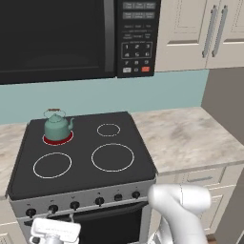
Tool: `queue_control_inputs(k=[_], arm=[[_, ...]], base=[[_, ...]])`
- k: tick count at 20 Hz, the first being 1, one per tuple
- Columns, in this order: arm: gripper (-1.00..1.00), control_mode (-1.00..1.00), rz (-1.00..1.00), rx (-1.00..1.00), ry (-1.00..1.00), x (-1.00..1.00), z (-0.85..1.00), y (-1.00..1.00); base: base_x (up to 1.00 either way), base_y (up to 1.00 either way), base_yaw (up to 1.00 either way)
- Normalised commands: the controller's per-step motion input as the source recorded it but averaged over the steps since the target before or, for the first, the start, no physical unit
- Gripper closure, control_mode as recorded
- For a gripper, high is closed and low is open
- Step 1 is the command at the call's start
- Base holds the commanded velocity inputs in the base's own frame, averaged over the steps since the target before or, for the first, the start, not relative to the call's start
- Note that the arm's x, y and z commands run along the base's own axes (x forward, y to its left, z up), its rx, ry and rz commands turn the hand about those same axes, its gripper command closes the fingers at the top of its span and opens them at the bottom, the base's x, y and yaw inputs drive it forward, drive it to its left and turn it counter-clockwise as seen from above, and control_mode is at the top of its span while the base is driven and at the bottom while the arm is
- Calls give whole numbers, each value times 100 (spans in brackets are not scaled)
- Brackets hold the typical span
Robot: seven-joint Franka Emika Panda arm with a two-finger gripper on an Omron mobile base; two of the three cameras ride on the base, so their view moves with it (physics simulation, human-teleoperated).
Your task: The kettle is done boiling. Turn off the stove, then wait for 300 timesteps before moving the kettle to the dining table.
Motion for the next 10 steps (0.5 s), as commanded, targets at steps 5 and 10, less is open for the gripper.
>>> queue_control_inputs(k=[5, 10], arm=[[-100, -100, 2, 0, 0, 16, -17, 0], [-100, -100, 3, 0, 1, 7, -12, 3]], base=[[0, 0, 0], [0, 0, 0]])
